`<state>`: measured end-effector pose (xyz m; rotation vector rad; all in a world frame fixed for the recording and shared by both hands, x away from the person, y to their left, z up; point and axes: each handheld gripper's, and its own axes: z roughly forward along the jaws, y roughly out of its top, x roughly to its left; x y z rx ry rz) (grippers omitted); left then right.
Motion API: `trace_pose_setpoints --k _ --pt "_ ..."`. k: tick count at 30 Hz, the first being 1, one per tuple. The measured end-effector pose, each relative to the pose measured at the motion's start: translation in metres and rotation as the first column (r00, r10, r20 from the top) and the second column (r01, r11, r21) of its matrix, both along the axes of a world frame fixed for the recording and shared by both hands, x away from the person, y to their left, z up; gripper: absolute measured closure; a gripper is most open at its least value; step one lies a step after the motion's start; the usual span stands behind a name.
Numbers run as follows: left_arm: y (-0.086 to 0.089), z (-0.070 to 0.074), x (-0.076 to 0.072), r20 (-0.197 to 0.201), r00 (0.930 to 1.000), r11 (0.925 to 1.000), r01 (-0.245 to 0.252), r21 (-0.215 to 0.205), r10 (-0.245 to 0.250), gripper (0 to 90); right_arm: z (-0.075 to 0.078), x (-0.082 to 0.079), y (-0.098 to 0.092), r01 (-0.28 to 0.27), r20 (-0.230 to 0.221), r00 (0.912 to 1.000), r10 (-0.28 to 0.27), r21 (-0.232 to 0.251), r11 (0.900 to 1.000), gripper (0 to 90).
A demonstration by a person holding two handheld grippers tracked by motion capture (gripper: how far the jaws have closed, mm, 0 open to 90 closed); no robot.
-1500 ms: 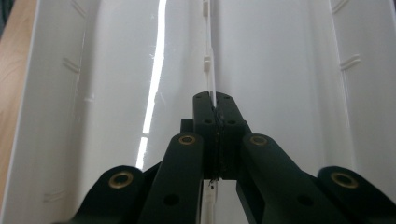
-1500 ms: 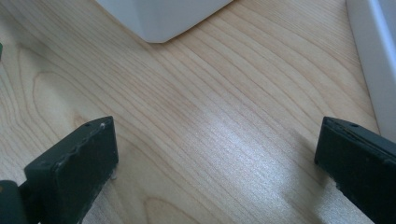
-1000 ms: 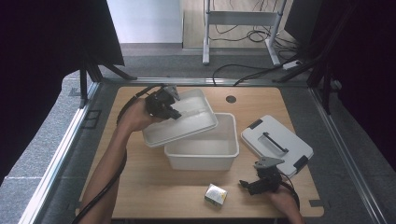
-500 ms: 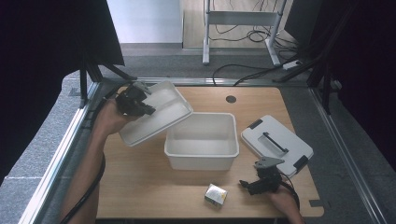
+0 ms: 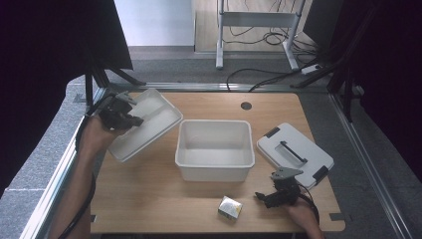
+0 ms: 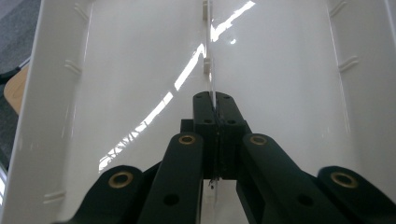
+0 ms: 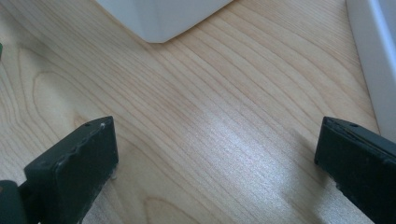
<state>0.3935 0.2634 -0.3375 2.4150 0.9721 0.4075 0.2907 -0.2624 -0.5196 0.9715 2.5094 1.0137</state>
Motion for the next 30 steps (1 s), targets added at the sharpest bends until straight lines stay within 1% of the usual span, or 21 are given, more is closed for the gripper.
trace_pose_setpoints --k 3,4,7,8,9,10,11,12,13,14,15,16,17,18,19,21,22,23,25,27,30 --pt "0.003 -0.006 -0.001 -0.003 0.9999 0.9999 -0.01 0.007 0.01 88.8 0.0 0.0 0.0 -0.001 0.0 1.0 0.001 -0.002 1.0 0.0" --pt "0.006 -0.014 -0.002 -0.006 0.9997 0.9997 -0.022 0.009 0.022 88.8 0.0 0.0 0.0 0.001 -0.003 1.0 -0.001 -0.001 1.0 0.0" --pt "0.009 -0.025 -0.003 -0.011 0.9994 0.9995 -0.032 0.009 0.032 88.8 0.0 0.0 0.0 0.001 -0.003 1.0 -0.001 -0.001 1.0 0.0" --pt "0.009 -0.025 -0.003 -0.011 0.9994 0.9995 -0.032 0.009 0.032 88.8 0.0 0.0 0.0 0.001 -0.003 1.0 -0.001 -0.001 1.0 0.0" --pt "0.009 -0.034 -0.004 -0.014 0.9992 0.9993 -0.038 0.005 0.038 88.8 0.0 0.0 0.0 0.001 0.0 1.0 -0.001 -0.002 1.0 0.0" --pt "0.009 -0.034 -0.004 -0.014 0.9992 0.9993 -0.038 0.005 0.038 88.8 0.0 0.0 0.0 0.001 0.0 1.0 -0.001 -0.002 1.0 0.0" --pt "0.01 -0.043 -0.004 -0.018 0.9989 0.9991 -0.042 0.002 0.042 88.8 0.0 0.0 0.0 0.003 0.0 1.0 -0.003 -0.002 1.0 0.0" --pt "0.01 -0.043 -0.004 -0.018 0.9989 0.9991 -0.042 0.002 0.042 88.8 0.0 0.0 0.0 0.003 0.0 1.0 -0.003 -0.002 1.0 0.0" --pt "0.01 -0.052 -0.004 -0.025 0.9984 0.9987 -0.05 0.003 0.05 88.8 0.0 0.0 0.0 0.004 0.0 1.0 -0.004 -0.002 1.0 0.0" --pt "0.01 -0.052 -0.004 -0.025 0.9984 0.9987 -0.05 0.003 0.05 88.8 0.0 0.0 0.0 0.004 0.0 1.0 -0.004 -0.002 1.0 0.0" --pt "0.012 -0.06 -0.004 -0.035 0.9981 0.9987 -0.051 -0.001 0.051 88.8 0.0 0.0 0.0 0.006 -0.003 1.0 -0.006 -0.001 1.0 0.0" --pt "0.012 -0.065 -0.005 -0.038 0.9979 0.9986 -0.052 -0.001 0.052 88.8 0.0 0.0 0.0 0.006 -0.003 1.0 -0.006 -0.001 1.0 0.0" --pt "0.012 -0.065 -0.005 -0.038 0.9979 0.9986 -0.052 -0.001 0.052 88.8 0.0 0.0 0.0 0.006 -0.003 1.0 -0.006 -0.001 1.0 0.0" --pt "0.013 -0.073 -0.005 -0.041 0.9974 0.9982 -0.06 -0.003 0.06 88.8 0.0 0.0 0.0 0.006 -0.003 1.0 -0.006 -0.001 1.0 0.0" --pt "0.013 -0.073 -0.005 -0.041 0.9974 0.9982 -0.06 -0.003 0.06 88.8 0.0 0.0 0.0 0.006 -0.003 1.0 -0.006 -0.001 1.0 0.0" --pt "0.015 -0.086 -0.007 -0.048 0.9962 0.9972 -0.074 -0.011 0.073 88.9 0.0 0.0 0.0 0.006 -0.003 1.0 -0.006 0.0 1.0 0.0" --pt "0.015 -0.086 -0.007 -0.048 0.9962 0.9972 -0.074 -0.011 0.073 88.8 0.0 0.0 0.0 0.006 -0.003 1.0 -0.006 0.0 1.0 0.0" --pt "0.016 -0.095 -0.009 -0.049 0.9954 0.9965 -0.083 -0.014 0.082 88.8 0.0 0.0 0.0 0.006 -0.003 1.0 -0.006 0.0 1.0 0.0" --pt "0.017 -0.104 -0.011 -0.049 0.9948 0.9956 -0.091 -0.023 0.089 88.8 0.0 0.0 0.0 0.007 -0.003 1.0 -0.007 0.0 1.0 0.0" --pt "0.017 -0.112 -0.013 -0.053 0.9941 0.9947 -0.097 -0.035 0.095 88.8 0.0 0.0 0.0 0.006 -0.002 1.0 -0.006 0.0 1.0 0.0" --pt "0.018 -0.119 -0.015 -0.054 0.9936 0.9944 -0.101 -0.031 0.099 88.8 0.0 0.0 0.0 0.006 -0.001 1.0 -0.006 0.0 1.0 0.0"
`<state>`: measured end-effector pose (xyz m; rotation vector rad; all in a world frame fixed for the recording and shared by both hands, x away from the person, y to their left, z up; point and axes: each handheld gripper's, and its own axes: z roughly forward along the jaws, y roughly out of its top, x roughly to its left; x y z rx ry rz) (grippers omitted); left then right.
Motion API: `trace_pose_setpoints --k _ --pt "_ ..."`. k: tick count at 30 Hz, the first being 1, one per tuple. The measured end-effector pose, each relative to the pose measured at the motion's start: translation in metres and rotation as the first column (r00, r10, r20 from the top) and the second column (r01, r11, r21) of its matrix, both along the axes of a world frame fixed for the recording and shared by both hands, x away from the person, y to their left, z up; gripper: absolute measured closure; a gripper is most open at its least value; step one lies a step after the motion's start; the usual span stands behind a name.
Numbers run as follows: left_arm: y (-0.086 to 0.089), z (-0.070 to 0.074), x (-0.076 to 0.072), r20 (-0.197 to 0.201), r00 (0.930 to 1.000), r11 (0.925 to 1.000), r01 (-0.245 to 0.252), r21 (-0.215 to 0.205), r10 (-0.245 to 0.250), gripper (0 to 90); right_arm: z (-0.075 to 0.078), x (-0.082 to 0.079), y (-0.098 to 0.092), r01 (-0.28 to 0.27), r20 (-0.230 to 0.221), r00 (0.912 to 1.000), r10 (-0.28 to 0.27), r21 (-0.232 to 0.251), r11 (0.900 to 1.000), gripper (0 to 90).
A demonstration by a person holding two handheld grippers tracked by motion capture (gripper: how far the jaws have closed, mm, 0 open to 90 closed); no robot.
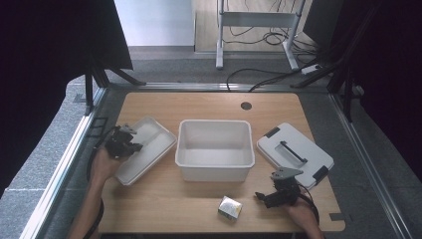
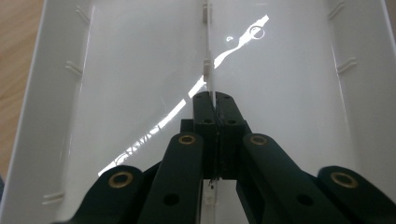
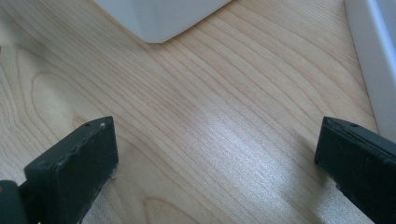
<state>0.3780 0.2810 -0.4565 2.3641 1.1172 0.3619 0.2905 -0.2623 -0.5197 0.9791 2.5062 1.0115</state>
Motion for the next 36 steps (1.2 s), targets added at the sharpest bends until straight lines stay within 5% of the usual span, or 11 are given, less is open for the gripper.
trace_pose_setpoints --k 11,18,20,23,27,30,36 --pt "-0.001 -0.033 -0.006 -0.025 0.9994 0.9997 -0.024 -0.008 0.024 88.7 0.0 0.0 0.0 0.0 -0.002 1.0 0.0 0.0 1.0 0.0" --pt "-0.001 -0.037 -0.007 -0.029 0.999 0.9981 -0.034 -0.052 0.033 88.0 0.0 0.0 0.0 0.002 -0.001 1.0 -0.002 0.001 1.0 0.0" --pt "0.0 -0.036 -0.007 -0.036 0.9989 0.9952 -0.032 -0.093 0.029 75.0 0.0 0.0 0.0 0.002 -0.001 1.0 -0.002 0.001 1.0 0.0" --pt "-0.002 -0.031 -0.012 -0.012 0.9994 0.9893 -0.034 -0.142 0.032 42.9 0.0 0.0 0.0 0.003 0.0 1.0 -0.003 0.001 1.0 0.0" --pt "-0.006 -0.026 -0.019 0.024 0.9988 0.9854 -0.039 -0.166 0.044 13.0 0.0 0.0 0.0 0.003 0.0 1.0 -0.003 0.001 1.0 0.0" --pt "-0.014 -0.022 -0.028 0.04 0.9991 0.9819 -0.005 -0.189 0.013 8.5 0.0 0.0 0.0 0.003 0.0 1.0 -0.003 0.001 1.0 0.0" --pt "-0.031 -0.015 -0.045 0.087 0.996 0.9852 0.035 -0.168 -0.02 0.0 0.0 -0.001 0.0 0.009 -0.001 1.0 -0.009 0.001 1.0 0.0"
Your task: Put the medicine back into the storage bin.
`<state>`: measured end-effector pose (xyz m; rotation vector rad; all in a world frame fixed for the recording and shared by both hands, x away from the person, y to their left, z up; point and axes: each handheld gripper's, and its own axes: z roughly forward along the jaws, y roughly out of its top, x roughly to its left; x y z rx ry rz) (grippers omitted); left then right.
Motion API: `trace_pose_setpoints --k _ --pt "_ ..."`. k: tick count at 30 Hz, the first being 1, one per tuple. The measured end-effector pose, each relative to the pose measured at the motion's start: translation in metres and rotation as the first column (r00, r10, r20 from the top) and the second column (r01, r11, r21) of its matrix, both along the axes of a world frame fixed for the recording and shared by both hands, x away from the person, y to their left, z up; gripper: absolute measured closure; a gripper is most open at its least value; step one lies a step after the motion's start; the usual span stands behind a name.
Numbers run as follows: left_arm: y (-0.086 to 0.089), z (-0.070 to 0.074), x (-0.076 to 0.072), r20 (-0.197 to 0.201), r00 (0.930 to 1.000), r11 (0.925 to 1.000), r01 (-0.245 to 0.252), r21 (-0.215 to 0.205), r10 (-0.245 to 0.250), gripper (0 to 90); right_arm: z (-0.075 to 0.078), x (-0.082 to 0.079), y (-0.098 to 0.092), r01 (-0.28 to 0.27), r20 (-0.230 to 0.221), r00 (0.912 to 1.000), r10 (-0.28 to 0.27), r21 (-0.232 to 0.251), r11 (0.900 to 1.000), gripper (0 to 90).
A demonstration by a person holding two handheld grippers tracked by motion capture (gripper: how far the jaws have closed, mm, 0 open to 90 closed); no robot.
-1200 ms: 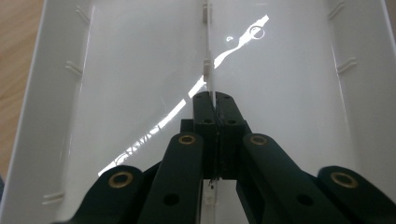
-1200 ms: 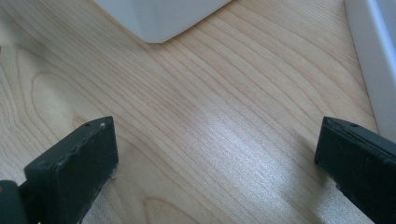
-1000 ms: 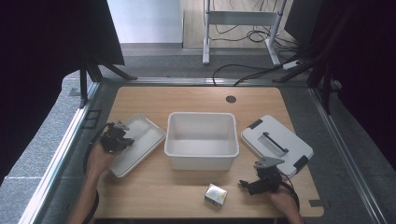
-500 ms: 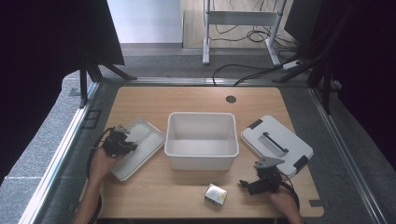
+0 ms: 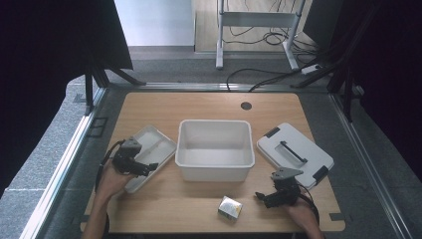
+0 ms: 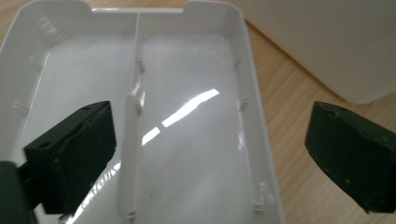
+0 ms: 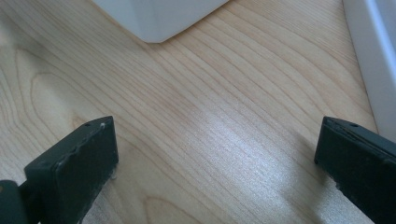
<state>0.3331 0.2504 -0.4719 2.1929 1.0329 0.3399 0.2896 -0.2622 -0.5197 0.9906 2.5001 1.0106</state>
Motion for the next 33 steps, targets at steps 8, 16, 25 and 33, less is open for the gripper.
trace_pose_setpoints --k 8,16,25,33 --pt "-0.021 -0.006 -0.016 0.038 0.9991 0.9997 0.02 -0.012 -0.02 0.0 0.001 -0.001 0.0 0.004 -0.007 1.0 -0.004 -0.008 1.0 0.0" --pt "-0.037 -0.014 -0.021 0.031 0.9986 0.9978 0.04 0.053 -0.042 0.0 0.008 -0.005 0.002 -0.01 -0.022 0.9997 0.009 -0.028 1.0 2.4" --pt "-0.042 -0.01 -0.024 0.035 0.9984 0.9973 0.042 0.061 -0.044 0.0 0.029 -0.022 0.003 -0.063 -0.031 0.9976 0.062 -0.03 0.998 2.1" --pt "-0.044 -0.006 -0.028 0.035 0.998 0.9975 0.05 0.05 -0.052 0.0 0.044 -0.042 0.016 -0.148 -0.057 0.9876 0.146 -0.029 0.989 2.2"
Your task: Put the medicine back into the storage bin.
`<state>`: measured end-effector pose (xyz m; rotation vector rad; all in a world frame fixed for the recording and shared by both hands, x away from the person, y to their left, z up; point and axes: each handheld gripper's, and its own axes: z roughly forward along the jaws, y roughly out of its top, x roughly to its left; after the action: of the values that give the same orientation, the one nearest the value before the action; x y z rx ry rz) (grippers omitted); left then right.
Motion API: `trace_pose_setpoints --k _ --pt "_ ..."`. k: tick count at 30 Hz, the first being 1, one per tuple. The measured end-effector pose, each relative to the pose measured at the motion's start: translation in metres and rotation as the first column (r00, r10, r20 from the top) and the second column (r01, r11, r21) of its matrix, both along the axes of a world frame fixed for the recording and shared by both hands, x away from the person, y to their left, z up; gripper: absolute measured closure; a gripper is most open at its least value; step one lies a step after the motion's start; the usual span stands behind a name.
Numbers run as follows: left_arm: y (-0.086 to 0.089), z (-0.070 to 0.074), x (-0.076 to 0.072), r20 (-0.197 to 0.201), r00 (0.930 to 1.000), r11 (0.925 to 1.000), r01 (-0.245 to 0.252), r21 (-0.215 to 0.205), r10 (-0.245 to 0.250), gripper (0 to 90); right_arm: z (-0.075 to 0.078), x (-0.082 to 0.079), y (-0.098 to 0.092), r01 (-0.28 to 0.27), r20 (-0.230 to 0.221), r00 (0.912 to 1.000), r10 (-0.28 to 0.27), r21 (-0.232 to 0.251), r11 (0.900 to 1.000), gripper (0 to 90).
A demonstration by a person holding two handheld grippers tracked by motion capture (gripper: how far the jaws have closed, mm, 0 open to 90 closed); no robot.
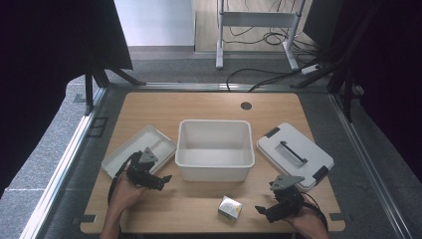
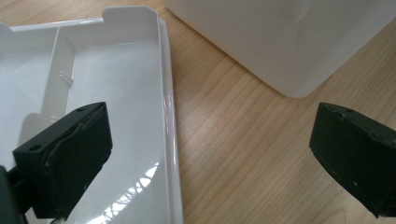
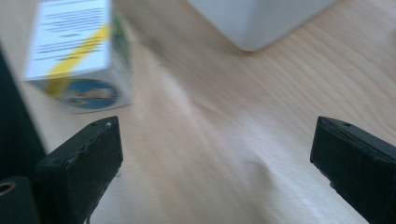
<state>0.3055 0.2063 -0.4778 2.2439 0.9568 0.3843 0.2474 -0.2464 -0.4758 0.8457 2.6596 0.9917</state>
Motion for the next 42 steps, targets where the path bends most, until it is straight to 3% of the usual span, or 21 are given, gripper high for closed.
trace_pose_setpoints --k 6,11,19,26,27,29,32,36,42 --pt "0.001 0.0 0.0 -0.005 1.0 1.0 -0.001 0.002 0.001 0.0 0.005 -0.011 0.016 -0.069 -0.016 0.9975 0.069 -0.002 0.998 2.8" --pt "0.004 0.0 0.0 -0.01 0.9999 1.0 -0.009 0.001 0.009 0.0 0.008 -0.016 0.043 -0.139 -0.047 0.9894 0.138 -0.016 0.99 5.5" --pt "0.004 0.0 -0.001 -0.019 0.9998 1.0 -0.005 -0.004 0.005 0.0 0.005 -0.012 0.073 -0.2 -0.083 0.9771 0.196 -0.054 0.978 13.4" --pt "0.003 -0.001 0.0 -0.026 0.9997 1.0 0.0 -0.003 0.0 0.0 -0.004 -0.003 0.098 -0.259 -0.115 0.962 0.248 -0.101 0.96 22.7" --pt "0.003 -0.001 0.0 -0.026 0.9997 1.0 0.0 -0.003 0.0 0.0 -0.004 -0.003 0.098 -0.259 -0.115 0.962 0.248 -0.101 0.96 22.7" --pt "0.004 0.0 0.0 -0.027 0.9996 1.0 -0.001 -0.006 0.0 0.0 -0.003 -0.002 0.105 -0.294 -0.121 0.9526 0.279 -0.128 0.947 34.3" --pt "0.004 0.0 0.0 -0.027 0.9996 1.0 0.001 -0.005 -0.001 0.0 -0.001 -0.001 0.109 -0.322 -0.126 0.9441 0.305 -0.153 0.934 43.6" --pt "0.004 0.0 0.0 -0.029 0.9996 1.0 0.003 -0.002 -0.003 0.0 0.001 0.0 0.112 -0.336 -0.118 0.9406 0.318 -0.185 0.923 45.1" --pt "0.005 0.0 0.0 -0.026 0.9997 1.0 -0.001 -0.005 0.001 0.0 0.007 0.002 0.11 -0.345 -0.12 0.9371 0.328 -0.182 0.921 45.3"
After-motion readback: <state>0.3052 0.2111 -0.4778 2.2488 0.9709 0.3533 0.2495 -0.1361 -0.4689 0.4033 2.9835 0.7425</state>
